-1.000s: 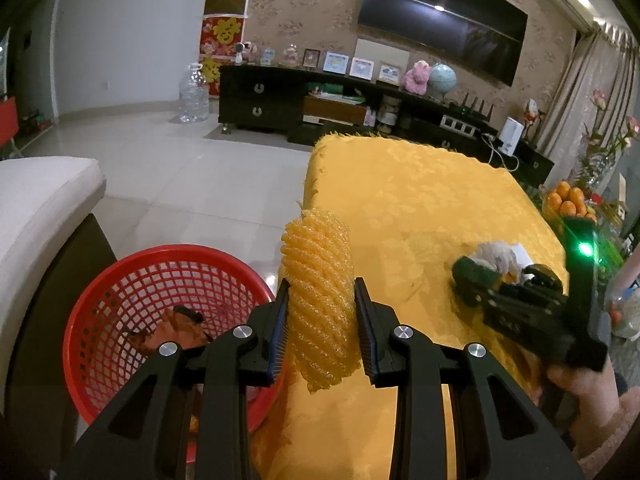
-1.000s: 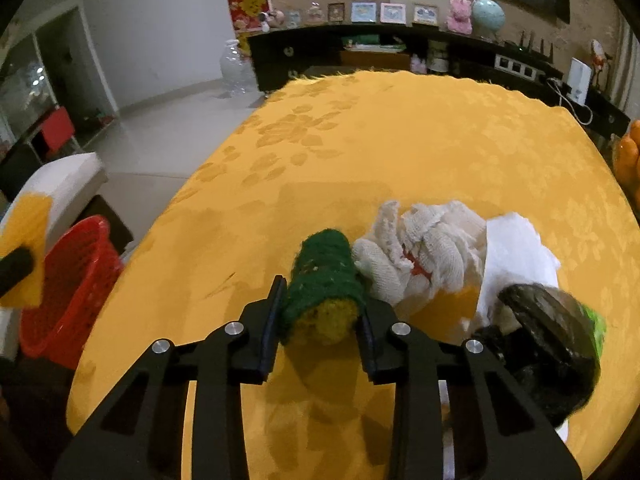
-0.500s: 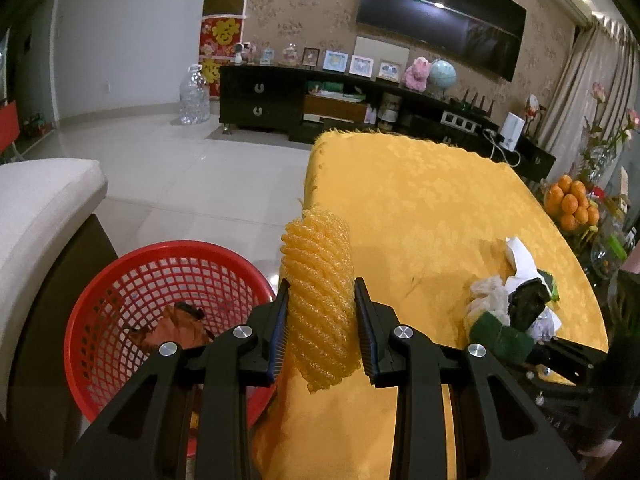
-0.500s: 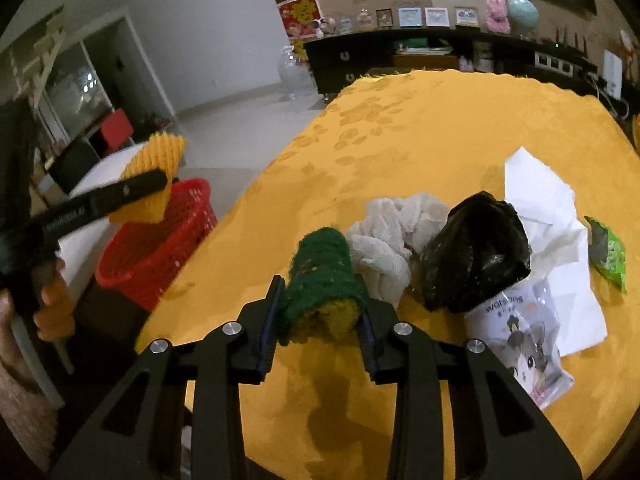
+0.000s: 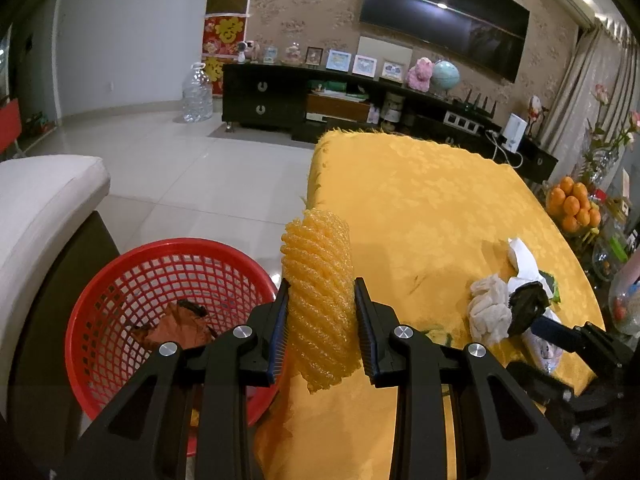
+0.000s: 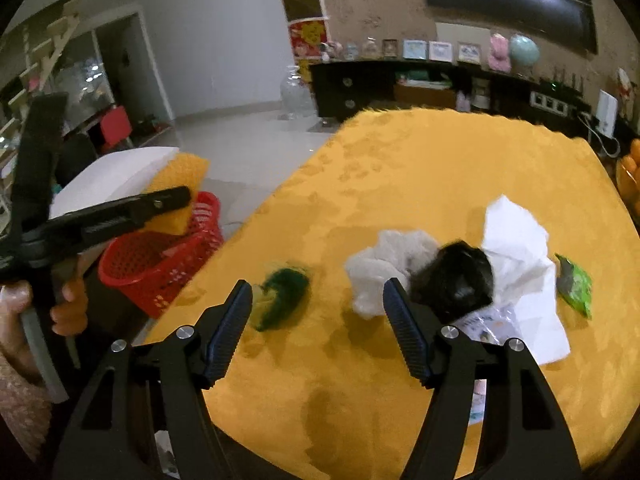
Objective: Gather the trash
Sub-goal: 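Hold the foam net in the left tool while the right tool grasps the green scrubber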
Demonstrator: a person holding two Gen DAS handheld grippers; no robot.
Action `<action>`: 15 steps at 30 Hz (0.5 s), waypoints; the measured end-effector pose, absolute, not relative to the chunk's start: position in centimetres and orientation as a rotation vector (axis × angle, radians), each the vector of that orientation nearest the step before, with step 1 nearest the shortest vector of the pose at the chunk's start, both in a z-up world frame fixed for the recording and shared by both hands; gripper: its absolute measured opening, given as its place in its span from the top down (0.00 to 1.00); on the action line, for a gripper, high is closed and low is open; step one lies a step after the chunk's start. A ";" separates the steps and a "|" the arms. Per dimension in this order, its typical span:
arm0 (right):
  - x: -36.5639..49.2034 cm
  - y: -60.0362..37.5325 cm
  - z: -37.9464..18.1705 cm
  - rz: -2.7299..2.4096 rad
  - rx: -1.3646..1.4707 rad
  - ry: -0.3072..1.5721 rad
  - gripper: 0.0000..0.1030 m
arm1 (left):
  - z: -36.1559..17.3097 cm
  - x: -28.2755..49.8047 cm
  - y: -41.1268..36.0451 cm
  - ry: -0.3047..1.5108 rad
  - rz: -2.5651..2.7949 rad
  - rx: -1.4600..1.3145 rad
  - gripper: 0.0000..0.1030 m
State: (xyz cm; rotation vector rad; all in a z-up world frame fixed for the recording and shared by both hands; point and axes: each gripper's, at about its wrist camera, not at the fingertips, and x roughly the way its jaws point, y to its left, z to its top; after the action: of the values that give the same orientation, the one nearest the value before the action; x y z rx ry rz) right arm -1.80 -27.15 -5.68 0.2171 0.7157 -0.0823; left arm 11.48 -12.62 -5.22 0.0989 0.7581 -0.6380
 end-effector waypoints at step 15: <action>4.2 -24.5 -10.3 -0.109 0.135 0.862 0.46 | -4.8 11.5 -12.3 0.750 -0.633 0.095 0.72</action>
State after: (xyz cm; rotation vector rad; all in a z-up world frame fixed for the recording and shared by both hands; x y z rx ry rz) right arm 4.16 -24.52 -10.29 0.1347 0.8617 -0.1090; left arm 11.50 -12.27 -4.82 0.0951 0.7495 -0.6334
